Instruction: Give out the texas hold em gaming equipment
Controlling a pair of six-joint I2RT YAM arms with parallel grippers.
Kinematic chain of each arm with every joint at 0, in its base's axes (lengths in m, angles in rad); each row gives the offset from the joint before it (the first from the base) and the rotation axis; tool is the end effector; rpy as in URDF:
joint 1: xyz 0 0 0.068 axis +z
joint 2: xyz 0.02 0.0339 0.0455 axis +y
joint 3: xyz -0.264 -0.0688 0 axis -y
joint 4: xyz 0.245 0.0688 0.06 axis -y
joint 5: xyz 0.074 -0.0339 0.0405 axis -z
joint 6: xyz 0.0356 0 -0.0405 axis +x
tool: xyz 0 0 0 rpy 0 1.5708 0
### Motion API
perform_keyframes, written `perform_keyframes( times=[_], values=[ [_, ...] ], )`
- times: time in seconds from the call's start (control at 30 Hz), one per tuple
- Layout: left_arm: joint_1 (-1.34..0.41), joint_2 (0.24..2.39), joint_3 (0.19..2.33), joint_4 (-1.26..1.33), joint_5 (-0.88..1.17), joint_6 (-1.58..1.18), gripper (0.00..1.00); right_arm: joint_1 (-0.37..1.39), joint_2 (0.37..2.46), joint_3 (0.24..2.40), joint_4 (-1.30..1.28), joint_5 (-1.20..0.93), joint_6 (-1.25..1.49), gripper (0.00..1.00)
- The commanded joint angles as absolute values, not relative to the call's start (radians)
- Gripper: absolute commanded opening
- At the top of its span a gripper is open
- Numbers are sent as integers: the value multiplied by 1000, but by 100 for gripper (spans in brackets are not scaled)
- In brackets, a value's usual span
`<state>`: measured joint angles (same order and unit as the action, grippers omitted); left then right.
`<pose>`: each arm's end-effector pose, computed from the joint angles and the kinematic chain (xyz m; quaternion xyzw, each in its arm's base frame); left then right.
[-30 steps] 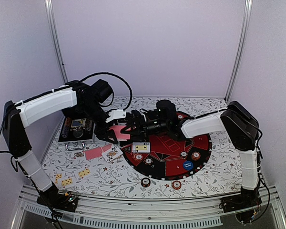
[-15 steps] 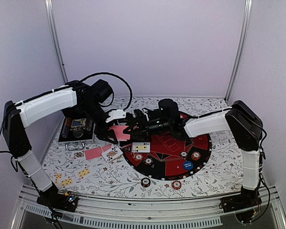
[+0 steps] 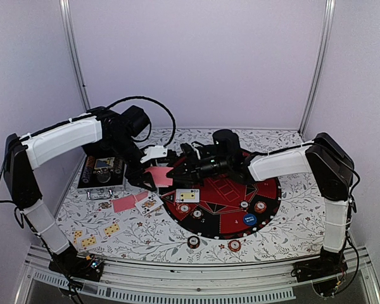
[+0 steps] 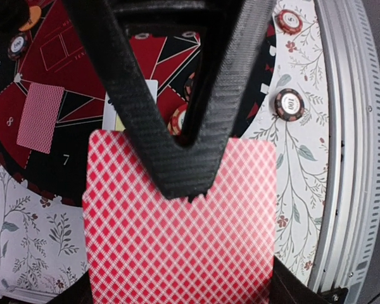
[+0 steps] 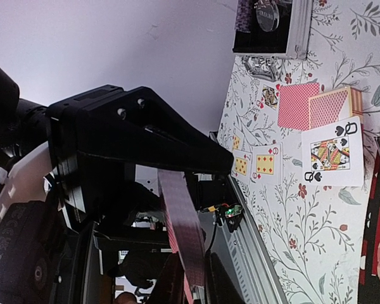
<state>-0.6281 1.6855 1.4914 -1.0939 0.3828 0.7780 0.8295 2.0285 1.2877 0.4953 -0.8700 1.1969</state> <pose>0.2609 -0.2059 0.2846 0.6489 0.7241 -0.1774 0.1521 0.2851 0.3518 0.2057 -0.1243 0.7503 0.6492 0.0133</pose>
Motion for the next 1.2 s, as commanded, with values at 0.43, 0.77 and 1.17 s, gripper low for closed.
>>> perform_keyframes(
  times=[0.43,0.77,1.17],
  values=[
    [-624,1685,1500,-1102,396,792,41,798,1958,1240,428,-870,1164,0],
    [-625,1690,1505,-1107,399,792,40,780,1932,1221,418,-887,1157,0],
    [-623,1689,1506,-1114,402,792,39,698,1805,1099,360,-907,1114,0]
  ],
)
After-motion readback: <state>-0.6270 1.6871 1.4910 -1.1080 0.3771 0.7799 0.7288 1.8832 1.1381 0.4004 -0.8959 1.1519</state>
